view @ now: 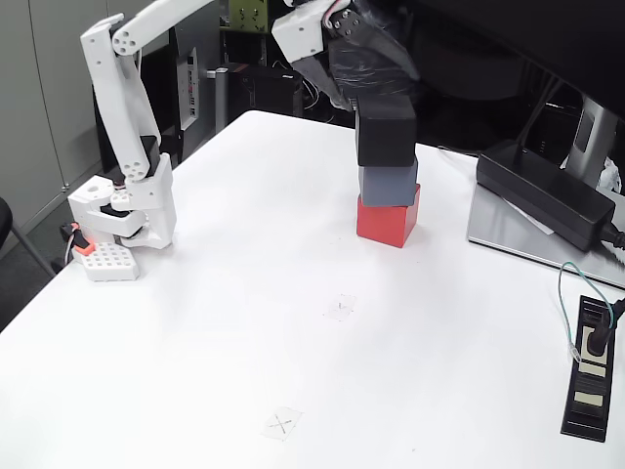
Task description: Stack the three blocks in an ordered color.
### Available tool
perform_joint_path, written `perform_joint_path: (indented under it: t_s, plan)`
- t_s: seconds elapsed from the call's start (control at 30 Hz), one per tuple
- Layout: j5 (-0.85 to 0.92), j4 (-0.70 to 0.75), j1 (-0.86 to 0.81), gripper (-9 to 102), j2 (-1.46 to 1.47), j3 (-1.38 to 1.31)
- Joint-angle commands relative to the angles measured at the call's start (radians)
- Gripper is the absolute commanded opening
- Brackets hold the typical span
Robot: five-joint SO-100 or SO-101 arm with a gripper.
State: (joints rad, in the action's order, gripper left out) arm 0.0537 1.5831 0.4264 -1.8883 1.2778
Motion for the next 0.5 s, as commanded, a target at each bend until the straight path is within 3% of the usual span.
perform_joint_path:
  t_s: [0.0,0.17,0.47]
  plan:
    - [0.005,-0.002,-0.009,31,-0.118,-0.017]
    - [-0.006,-0.002,-0.011,25,-0.264,-0.006]
    - [-0.003,-0.002,-0.011,-1,-0.468,-0.006]
